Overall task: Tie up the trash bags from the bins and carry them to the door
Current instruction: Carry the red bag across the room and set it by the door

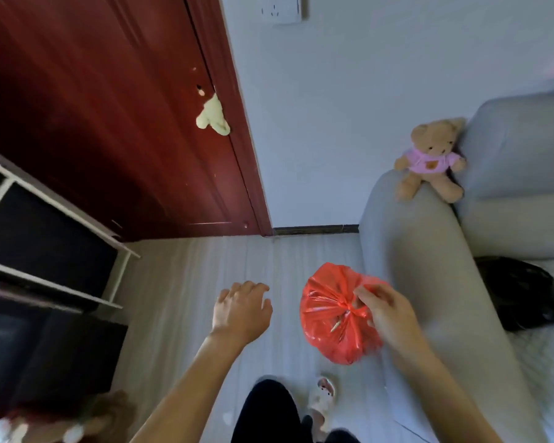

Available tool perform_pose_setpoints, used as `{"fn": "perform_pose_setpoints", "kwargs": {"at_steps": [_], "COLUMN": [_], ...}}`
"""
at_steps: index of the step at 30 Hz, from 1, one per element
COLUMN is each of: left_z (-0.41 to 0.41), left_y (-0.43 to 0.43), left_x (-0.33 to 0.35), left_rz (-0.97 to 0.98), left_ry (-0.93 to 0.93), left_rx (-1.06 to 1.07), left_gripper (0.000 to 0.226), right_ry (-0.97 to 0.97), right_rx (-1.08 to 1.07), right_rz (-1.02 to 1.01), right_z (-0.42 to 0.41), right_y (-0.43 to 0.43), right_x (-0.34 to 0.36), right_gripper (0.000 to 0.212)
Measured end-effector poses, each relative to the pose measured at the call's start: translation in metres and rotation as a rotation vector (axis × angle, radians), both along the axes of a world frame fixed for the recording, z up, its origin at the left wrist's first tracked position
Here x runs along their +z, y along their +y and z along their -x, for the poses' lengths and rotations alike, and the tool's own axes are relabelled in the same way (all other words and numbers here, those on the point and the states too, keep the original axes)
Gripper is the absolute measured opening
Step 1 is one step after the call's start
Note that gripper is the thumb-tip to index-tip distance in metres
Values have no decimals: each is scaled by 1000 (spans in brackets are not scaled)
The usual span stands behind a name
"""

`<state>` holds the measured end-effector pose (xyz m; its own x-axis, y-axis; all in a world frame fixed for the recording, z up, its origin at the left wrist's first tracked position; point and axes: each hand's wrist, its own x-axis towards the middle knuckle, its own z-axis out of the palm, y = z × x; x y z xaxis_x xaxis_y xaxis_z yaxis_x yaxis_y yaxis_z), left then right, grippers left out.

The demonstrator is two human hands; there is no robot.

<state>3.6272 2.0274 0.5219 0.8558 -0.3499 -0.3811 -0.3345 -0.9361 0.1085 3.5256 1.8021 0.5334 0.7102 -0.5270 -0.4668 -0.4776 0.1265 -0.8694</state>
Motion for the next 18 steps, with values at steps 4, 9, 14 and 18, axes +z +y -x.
{"fn": "perform_pose_setpoints", "kwargs": {"at_steps": [4, 9, 14, 18], "left_z": [-78, -184, -273, -324], "left_y": [-29, -68, -121, -160], "left_x": [-20, -64, -119, -175], "left_rz": [-28, -57, -51, -51], "left_ry": [39, 88, 86, 51], "left_rx": [-66, -208, -345, -442], "left_gripper": [43, 43, 43, 43], "right_ry": [59, 133, 202, 291], "right_rx": [-39, -82, -122, -137], "right_rz": [27, 50, 33, -22], "right_z": [-63, -144, -218, -268], "right_y": [-20, -48, -80, -109], "right_x": [-15, -51, -120, -191], "right_gripper": [11, 14, 16, 21]}}
